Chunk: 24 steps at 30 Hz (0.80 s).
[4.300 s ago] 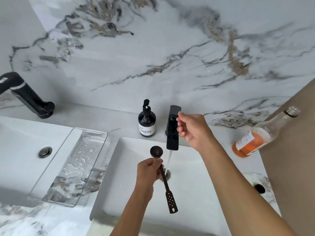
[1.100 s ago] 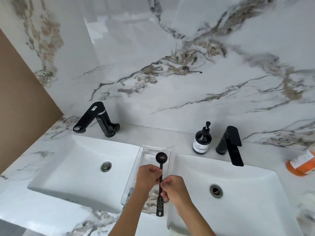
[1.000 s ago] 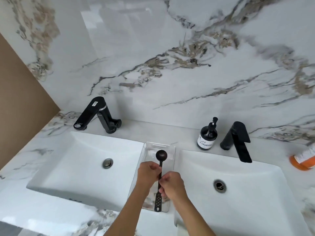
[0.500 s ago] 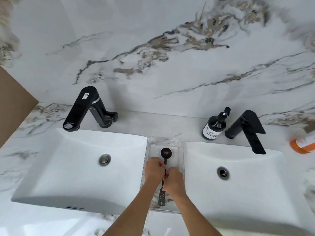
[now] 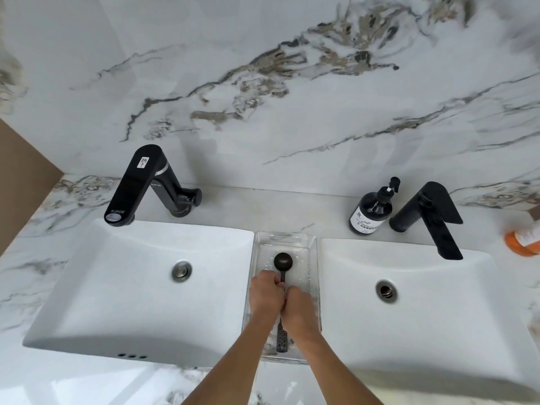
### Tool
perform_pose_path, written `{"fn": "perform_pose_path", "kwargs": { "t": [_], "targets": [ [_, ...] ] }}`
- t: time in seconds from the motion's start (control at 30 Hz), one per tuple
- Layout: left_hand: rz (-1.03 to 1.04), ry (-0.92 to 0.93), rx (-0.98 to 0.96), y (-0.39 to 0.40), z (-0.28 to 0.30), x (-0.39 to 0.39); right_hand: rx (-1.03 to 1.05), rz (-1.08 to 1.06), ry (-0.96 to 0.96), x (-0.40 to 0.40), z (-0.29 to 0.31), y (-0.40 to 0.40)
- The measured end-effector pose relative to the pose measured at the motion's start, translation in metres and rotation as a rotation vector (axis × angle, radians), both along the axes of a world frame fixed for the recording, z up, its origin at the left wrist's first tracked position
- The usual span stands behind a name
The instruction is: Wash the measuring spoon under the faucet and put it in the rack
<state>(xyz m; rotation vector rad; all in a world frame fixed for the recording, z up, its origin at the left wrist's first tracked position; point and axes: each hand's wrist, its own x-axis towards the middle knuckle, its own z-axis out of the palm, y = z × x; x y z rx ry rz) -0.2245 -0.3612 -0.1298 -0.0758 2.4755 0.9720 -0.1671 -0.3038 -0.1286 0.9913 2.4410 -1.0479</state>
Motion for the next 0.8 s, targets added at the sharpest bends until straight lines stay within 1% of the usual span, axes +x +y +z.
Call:
{"fn": "perform_pose_path", "kwargs": {
  "t": [0.13, 0.2, 0.3, 0.37, 0.47, 0.63, 0.73, 0.8],
  "targets": [
    [-0.016, -0.009, -0.031, -0.001, 0.005, 0.001, -0.068, -0.037, 0.023, 0.004, 0.007, 0.000],
    [-0.061, -0.007, -0.061, -0.001, 0.012, 0.005, -0.124, -0.080, 0.062, 0.007, 0.018, 0.002],
    [-0.143, 0.095, -0.089, -0.001, 0.025, 0.011, -0.066, -0.065, 0.109, 0.011, 0.043, 0.011],
    [-0.177, 0.224, -0.033, -0.004, 0.038, 0.013, -0.036, -0.076, 0.201, 0.014, 0.069, 0.022],
    [-0.193, 0.422, 0.031, -0.005, 0.074, 0.013, 0.021, -0.084, 0.409, 0.020, 0.114, 0.046],
    [-0.235, 0.904, 0.064, 0.003, 0.170, 0.011, 0.168, -0.076, 0.820, 0.032, 0.210, 0.095],
    [-0.197, 1.150, 0.129, 0.015, 0.241, 0.008, 0.388, 0.029, 0.999, 0.042, 0.274, 0.122],
    [-0.179, 1.254, 0.184, 0.022, 0.286, 0.016, 0.528, 0.096, 1.057, 0.049, 0.313, 0.131]
  ]
}}
